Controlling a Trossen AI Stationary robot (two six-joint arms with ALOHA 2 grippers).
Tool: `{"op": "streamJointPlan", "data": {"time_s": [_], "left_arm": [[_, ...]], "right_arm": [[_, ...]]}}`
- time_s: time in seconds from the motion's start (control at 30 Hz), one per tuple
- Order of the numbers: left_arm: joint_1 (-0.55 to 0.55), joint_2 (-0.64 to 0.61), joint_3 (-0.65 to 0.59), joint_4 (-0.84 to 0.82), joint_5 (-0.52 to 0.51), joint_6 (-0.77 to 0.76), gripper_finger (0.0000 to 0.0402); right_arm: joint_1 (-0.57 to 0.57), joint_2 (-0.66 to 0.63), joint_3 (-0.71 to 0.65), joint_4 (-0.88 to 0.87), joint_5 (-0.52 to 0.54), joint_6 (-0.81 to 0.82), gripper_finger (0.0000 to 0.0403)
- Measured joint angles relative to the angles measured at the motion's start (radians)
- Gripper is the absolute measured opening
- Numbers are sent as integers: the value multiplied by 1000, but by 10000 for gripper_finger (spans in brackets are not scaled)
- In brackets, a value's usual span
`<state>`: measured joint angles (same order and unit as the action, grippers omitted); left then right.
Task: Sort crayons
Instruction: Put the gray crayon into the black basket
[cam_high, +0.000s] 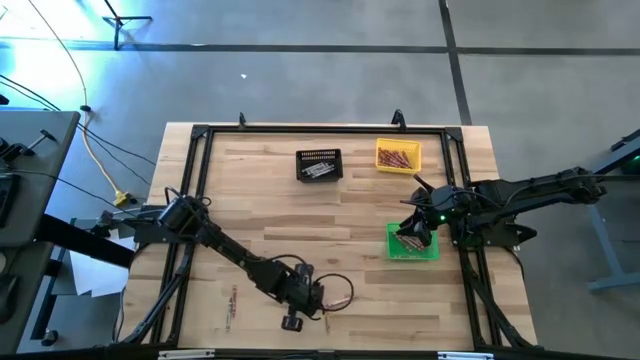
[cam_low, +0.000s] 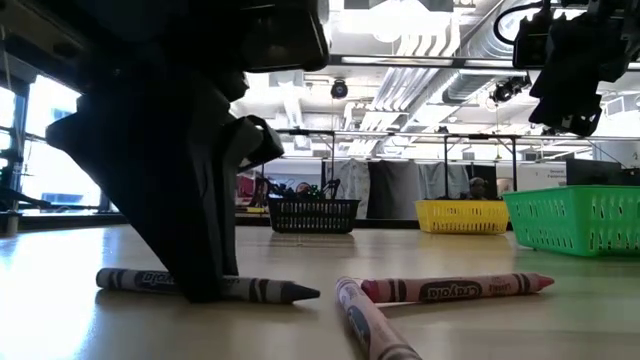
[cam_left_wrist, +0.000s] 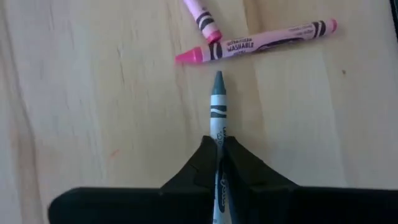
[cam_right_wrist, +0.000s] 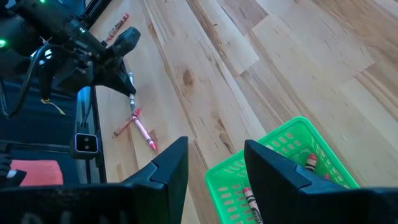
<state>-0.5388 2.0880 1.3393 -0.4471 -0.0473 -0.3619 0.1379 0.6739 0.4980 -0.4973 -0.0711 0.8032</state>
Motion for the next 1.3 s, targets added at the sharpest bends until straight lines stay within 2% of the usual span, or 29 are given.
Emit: {"op": "streamJointPlan", "data": {"time_s": [0.2, 0.37, 0.57, 0.67, 0.77, 1.0, 1.2, 1.3], "left_arm": [[21, -92, -15, -95, -48, -3, 2], [91, -236, -7, -179, -198, -3, 1], [209, -409, -4, -41, -347, 57, 1], [274, -461, -5, -1, -454, 127, 1], [352, -493, -3, 23, -510, 182, 1], [583, -461, -4, 30, -496, 242, 1], [770, -382, -4, 51, -388, 233, 1], [832, -335, -4, 60, -290, 231, 1]], "right_arm": [[0, 0, 0, 0, 0, 0, 142], [0, 0, 0, 0, 0, 0, 142], [0, 0, 0, 1, 0, 0, 142], [0, 0, 0, 1, 0, 0, 142], [0, 0, 0, 1, 0, 0, 142], [0, 0, 0, 1, 0, 0, 142], [0, 0, 0, 1, 0, 2, 142], [0, 0, 0, 0, 32, 54, 142]]}}
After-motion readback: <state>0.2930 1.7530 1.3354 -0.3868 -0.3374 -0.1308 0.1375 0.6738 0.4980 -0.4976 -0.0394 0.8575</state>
